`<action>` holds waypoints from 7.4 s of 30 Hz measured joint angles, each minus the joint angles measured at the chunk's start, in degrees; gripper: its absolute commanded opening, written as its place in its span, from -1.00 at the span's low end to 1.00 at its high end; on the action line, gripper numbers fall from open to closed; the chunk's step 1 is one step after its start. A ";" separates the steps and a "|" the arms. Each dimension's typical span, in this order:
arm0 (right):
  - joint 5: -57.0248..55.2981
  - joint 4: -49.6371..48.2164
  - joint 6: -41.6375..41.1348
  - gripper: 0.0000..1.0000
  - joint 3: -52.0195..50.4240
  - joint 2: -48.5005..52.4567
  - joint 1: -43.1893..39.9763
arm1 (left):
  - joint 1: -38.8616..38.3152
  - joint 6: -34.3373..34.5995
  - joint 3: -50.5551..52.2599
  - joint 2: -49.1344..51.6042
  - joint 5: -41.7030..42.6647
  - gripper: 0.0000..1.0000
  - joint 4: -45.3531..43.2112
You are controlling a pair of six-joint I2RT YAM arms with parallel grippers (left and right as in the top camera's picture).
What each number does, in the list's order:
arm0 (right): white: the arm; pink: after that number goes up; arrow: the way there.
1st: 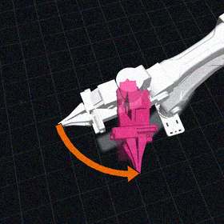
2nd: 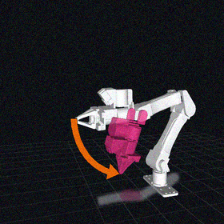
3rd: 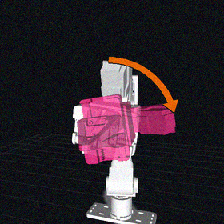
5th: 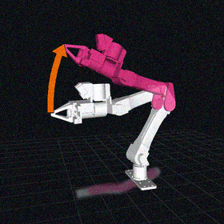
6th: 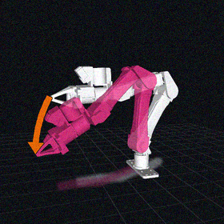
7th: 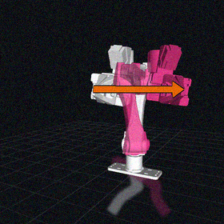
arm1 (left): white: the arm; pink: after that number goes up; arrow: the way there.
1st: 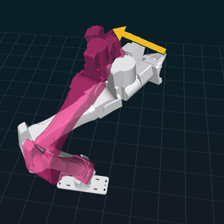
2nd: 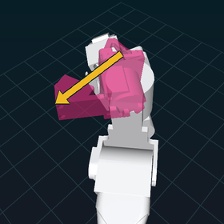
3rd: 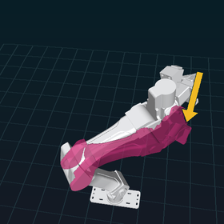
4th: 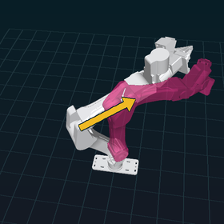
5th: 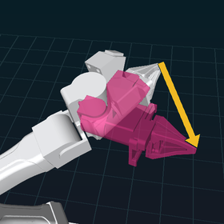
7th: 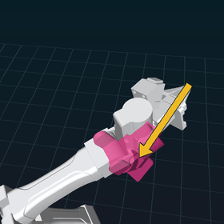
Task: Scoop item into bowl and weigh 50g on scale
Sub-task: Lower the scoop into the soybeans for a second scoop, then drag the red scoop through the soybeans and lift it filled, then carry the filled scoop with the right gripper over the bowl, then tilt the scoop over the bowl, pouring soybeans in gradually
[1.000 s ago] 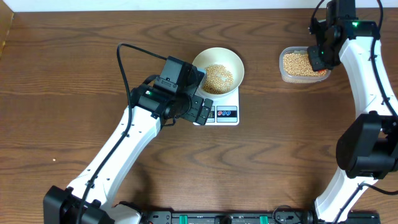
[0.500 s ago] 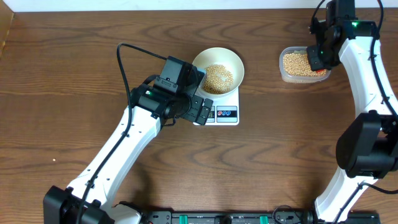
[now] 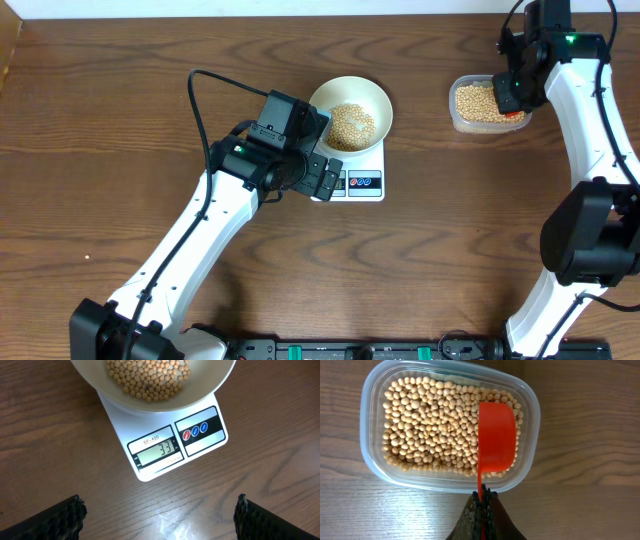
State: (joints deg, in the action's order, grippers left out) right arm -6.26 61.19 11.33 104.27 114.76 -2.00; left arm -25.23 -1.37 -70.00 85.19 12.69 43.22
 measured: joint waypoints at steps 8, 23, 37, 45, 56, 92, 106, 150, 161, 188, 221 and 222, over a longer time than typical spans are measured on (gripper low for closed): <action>4.09 0.04 -0.35 -0.98 0.00 0.37 0.00 | 0.00 0.00 0.00 0.00 0.00 0.93 0.00; 12.90 -0.37 -0.44 -0.98 0.00 2.62 -0.02 | 0.02 0.00 0.00 0.00 0.00 0.93 0.00; 19.28 -0.39 -0.81 -0.98 -0.04 2.62 -3.02 | 0.00 0.00 0.00 0.00 0.00 0.93 0.00; 26.12 0.33 -0.81 -0.98 -0.09 2.62 -9.68 | 0.00 0.00 0.00 0.00 0.00 0.93 0.00; 32.44 1.14 -0.81 -0.98 -0.09 2.62 -15.30 | 0.00 0.00 0.00 0.00 0.00 0.93 0.00; 62.18 1.31 -0.76 -0.98 -0.09 1.44 -18.12 | 0.00 0.00 0.00 0.00 0.00 0.93 0.00; 64.89 -1.25 -0.74 -0.97 -0.09 1.44 -4.11 | 0.00 0.00 0.00 0.00 0.00 0.93 0.00; 45.55 -1.88 3.72 -0.98 -0.09 1.42 13.55 | 0.00 0.00 0.00 0.00 0.00 0.93 0.00; 44.87 -4.35 5.75 -0.97 -0.09 1.42 14.05 | 0.00 0.00 0.00 0.00 0.00 0.93 0.00; 36.39 -8.39 12.39 -0.98 -0.09 1.42 18.23 | 0.00 0.00 0.00 0.00 0.00 0.93 0.00; 34.91 -8.39 16.13 -0.98 -0.09 1.42 18.27 | 0.00 0.00 0.00 0.00 0.00 0.93 0.00; 34.91 -8.39 16.74 -0.98 -0.09 1.42 18.27 | 0.00 0.00 0.00 0.00 0.00 0.93 0.00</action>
State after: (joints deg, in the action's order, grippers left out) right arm 28.64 52.80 28.08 104.18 116.18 16.27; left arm -25.23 -1.37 -70.00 85.19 12.69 43.22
